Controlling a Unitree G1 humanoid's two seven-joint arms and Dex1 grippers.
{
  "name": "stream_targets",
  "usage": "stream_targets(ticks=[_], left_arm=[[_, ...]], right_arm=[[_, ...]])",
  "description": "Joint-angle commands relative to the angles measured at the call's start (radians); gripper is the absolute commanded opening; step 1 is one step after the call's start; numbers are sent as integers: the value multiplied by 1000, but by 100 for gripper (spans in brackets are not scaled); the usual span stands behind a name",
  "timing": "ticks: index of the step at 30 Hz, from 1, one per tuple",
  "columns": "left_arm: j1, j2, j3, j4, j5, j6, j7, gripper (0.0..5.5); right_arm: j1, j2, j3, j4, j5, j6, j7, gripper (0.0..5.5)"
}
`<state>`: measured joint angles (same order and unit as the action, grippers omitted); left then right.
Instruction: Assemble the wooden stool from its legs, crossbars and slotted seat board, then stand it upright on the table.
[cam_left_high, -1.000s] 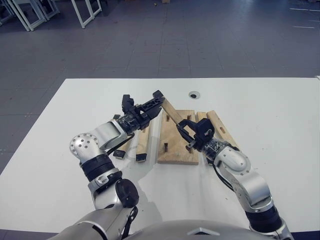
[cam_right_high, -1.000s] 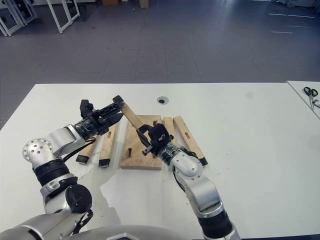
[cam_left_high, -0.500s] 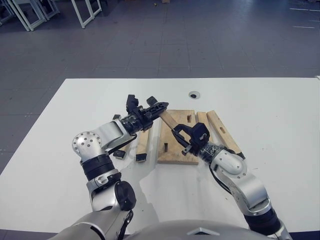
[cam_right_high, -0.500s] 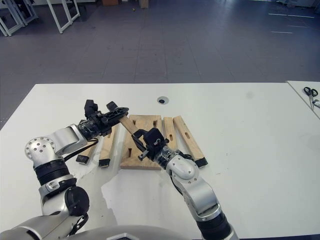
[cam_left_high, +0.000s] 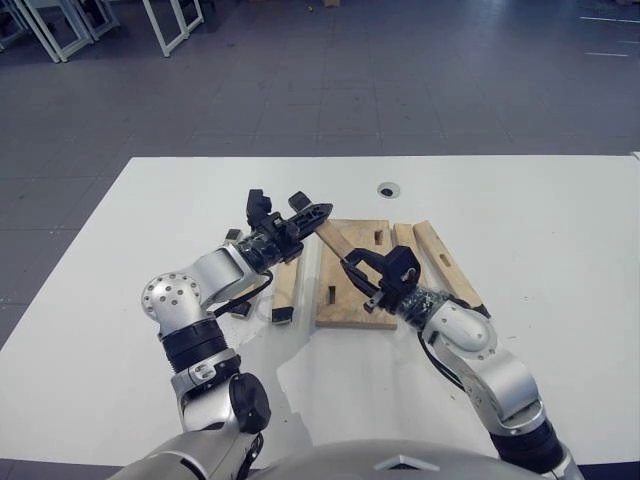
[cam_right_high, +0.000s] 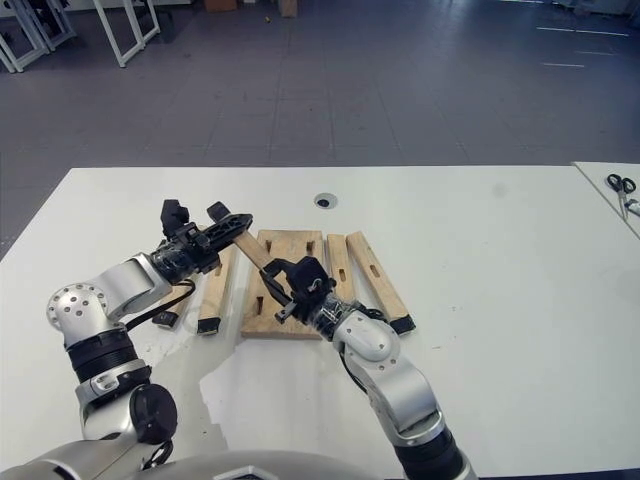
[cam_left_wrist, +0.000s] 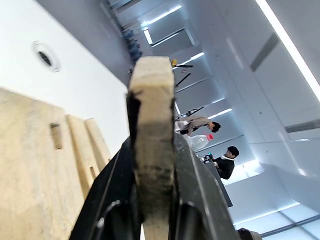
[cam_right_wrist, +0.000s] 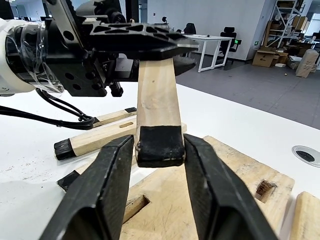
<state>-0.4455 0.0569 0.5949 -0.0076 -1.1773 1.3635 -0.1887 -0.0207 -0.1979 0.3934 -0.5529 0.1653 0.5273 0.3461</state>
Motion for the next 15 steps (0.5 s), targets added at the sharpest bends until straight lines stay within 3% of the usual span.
stream_targets(ticks=[1,5,8,11,13,15], left_arm=[[54,81,-14,-47,13,-60,-34,42],[123,215,35,-141,76,-179,-22,42],[150,224,15,-293,217,-360,66,42],[164,186,-137,-351,398,-506,124,42],[195,232,-312,-315,615,-667,98,42],[222,248,-403,-242,761,-800,80,42]], right_arm=[[13,-9,-20,-29,34,43,12,236],[88,-58,-62,-74,28,66,-5,304],[161,-112,-57,-94,-32,77,-35,332],[145,-111,-11,-79,-91,62,-58,332],[127,-95,6,-63,-114,58,-71,332],[113,-85,16,-51,-126,58,-74,332]])
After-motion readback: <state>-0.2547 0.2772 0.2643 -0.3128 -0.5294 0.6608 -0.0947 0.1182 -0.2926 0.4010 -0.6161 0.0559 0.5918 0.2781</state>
